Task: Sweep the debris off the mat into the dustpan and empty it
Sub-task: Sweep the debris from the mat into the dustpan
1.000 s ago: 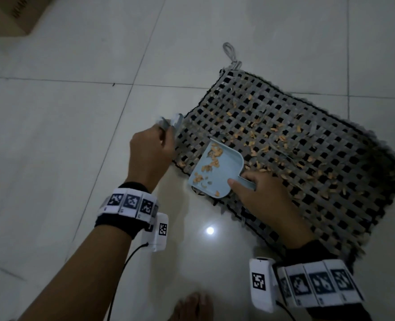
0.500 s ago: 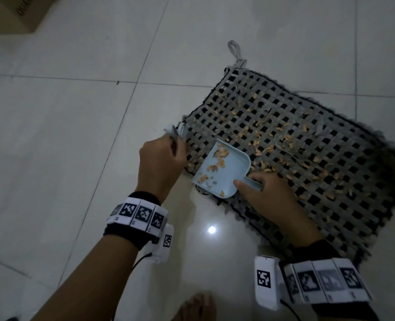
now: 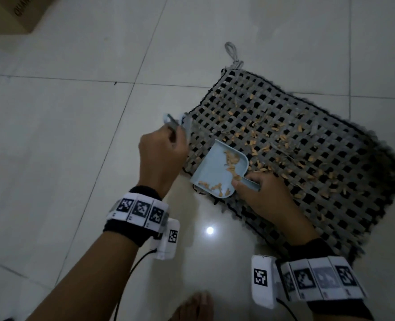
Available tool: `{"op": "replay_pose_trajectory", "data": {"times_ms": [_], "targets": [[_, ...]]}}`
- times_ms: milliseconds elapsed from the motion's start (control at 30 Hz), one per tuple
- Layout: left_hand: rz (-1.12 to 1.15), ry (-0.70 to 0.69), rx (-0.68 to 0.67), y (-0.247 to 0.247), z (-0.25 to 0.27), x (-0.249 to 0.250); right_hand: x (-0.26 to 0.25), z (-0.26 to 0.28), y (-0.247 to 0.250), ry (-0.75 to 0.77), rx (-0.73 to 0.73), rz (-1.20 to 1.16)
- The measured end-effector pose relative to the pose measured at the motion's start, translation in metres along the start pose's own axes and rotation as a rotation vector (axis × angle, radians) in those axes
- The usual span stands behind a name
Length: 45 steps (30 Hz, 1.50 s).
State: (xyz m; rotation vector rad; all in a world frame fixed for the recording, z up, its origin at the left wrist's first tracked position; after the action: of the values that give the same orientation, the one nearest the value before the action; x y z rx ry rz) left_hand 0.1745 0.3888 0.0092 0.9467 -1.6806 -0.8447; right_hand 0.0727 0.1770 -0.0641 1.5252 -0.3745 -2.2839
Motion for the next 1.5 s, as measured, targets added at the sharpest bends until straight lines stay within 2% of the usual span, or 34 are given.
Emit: {"op": "replay_pose_trajectory", "data": {"times_ms": [100, 233, 300, 467, 533, 667, 700, 833, 933, 1033, 1133, 1200, 1367, 1433, 1500], "targets": [[-0.091, -0.049, -0.068, -0.004, 0.003, -0.010, 0.000, 0.000, 0.000, -0.011, -0.001, -0.003], [-0.059, -0.287, -0.218, -0.017, 0.028, 0.021, 0.001, -0.001, 0.000, -0.024, -0.018, -0.021], [-0.049, -0.385, -0.245, -0.020, 0.035, 0.032, 0.003, -0.001, 0.001, -0.022, -0.021, -0.025], [-0.031, -0.289, -0.139, -0.009, 0.013, 0.021, 0.007, 0.000, -0.001, -0.015, -0.006, -0.039], [-0.053, -0.260, -0.157, -0.008, 0.007, 0.020, 0.007, 0.000, -0.001, -0.022, -0.002, -0.048], [0.007, -0.392, -0.277, -0.017, 0.013, 0.025, 0.008, 0.000, -0.001, -0.030, -0.015, -0.060], [0.022, -0.393, -0.271, -0.018, 0.013, 0.025, 0.008, 0.001, -0.001, -0.036, -0.022, -0.061], [0.033, -0.278, -0.108, -0.009, -0.004, 0.018, 0.005, 0.005, 0.002, -0.045, -0.043, -0.093], [-0.039, -0.213, -0.090, -0.009, -0.015, 0.006, 0.005, 0.006, 0.009, -0.060, -0.043, -0.124], [-0.078, -0.251, -0.152, -0.016, -0.012, 0.005, 0.006, 0.006, 0.018, -0.080, -0.028, -0.147], [-0.011, -0.413, -0.251, -0.019, 0.002, 0.012, 0.006, 0.005, 0.023, -0.104, -0.011, -0.131], [-0.015, -0.467, -0.275, -0.019, 0.009, 0.013, 0.006, 0.005, 0.023, -0.116, -0.006, -0.093], [-0.020, -0.318, -0.125, -0.015, 0.007, 0.007, 0.007, 0.004, 0.023, -0.124, 0.013, -0.043], [-0.047, -0.291, -0.113, -0.016, 0.009, 0.008, 0.008, 0.003, 0.022, -0.130, 0.012, -0.046], [-0.031, -0.335, -0.149, -0.017, 0.015, 0.017, 0.008, 0.002, 0.022, -0.132, 0.011, -0.037]]}}
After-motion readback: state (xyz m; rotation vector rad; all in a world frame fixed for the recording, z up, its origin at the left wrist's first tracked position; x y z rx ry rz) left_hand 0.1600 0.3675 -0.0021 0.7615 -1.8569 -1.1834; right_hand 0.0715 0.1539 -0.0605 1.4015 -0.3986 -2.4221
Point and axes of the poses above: each hand's wrist, its own z-axis away from the middle knuckle, its own y-axis out of the back of the hand, x = y × z, the point moved 1 cm from there along -z, towards the middle knuckle, and after that the axes turned 4 degrees about -x, right-handed, at the moved point
